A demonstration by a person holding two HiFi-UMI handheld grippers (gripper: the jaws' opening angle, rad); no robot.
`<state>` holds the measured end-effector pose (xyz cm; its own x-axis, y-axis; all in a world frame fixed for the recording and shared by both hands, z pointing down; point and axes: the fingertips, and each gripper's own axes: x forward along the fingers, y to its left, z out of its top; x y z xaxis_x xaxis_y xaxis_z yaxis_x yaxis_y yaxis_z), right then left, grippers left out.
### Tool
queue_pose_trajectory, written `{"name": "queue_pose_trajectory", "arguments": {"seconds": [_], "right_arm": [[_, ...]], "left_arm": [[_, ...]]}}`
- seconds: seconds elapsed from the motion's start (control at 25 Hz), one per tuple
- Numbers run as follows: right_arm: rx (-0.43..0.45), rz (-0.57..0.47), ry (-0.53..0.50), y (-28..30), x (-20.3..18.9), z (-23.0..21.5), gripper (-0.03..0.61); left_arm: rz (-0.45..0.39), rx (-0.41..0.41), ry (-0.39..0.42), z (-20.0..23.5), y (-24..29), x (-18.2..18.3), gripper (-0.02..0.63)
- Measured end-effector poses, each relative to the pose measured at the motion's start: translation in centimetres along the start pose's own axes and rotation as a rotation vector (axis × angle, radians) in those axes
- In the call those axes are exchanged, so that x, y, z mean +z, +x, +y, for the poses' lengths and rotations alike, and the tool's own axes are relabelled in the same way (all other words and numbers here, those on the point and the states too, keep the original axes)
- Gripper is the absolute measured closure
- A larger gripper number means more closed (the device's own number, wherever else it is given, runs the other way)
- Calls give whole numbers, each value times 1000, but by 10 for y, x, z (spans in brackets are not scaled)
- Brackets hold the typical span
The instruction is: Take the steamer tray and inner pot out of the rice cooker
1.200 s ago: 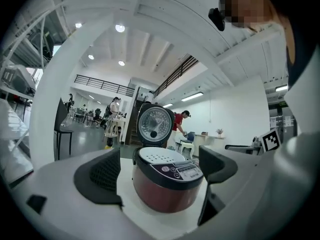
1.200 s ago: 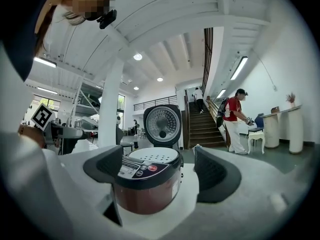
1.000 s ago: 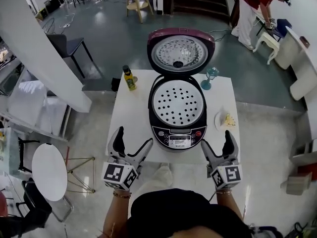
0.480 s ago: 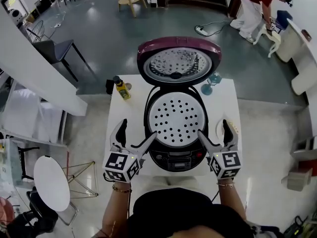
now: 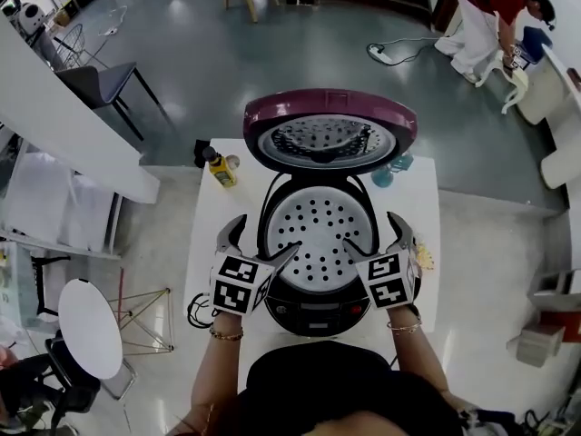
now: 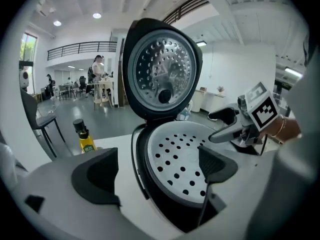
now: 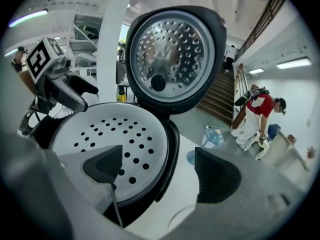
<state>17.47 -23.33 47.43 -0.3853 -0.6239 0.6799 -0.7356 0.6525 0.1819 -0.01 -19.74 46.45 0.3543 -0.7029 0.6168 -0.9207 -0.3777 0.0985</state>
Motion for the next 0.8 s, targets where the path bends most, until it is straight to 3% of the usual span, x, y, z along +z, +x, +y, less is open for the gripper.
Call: {"name": "queue_pose_trajectory", "arguments": {"seconds": [0.2, 0.48, 0.64, 0.68, 0.72, 0.8], "right_arm": [[-6, 68, -96, 26, -1, 2, 129], [35, 131, -182, 44, -7, 8, 129], [25, 140, -177, 43, -8, -2, 129], [10, 143, -177, 42, -9, -8, 145], [5, 142, -166, 42, -10, -14, 203], [56, 141, -105, 41, -13, -17, 243]], "left_arm": [[97, 48, 34, 10, 26, -7, 123], [290, 146, 240, 21, 47, -25, 123], [315, 127, 189, 26, 47, -30, 123], [315, 123, 173, 27, 48, -30, 123], [314, 119, 161, 28, 48, -30, 124], [319, 101, 148, 28, 50, -29, 124]]}}
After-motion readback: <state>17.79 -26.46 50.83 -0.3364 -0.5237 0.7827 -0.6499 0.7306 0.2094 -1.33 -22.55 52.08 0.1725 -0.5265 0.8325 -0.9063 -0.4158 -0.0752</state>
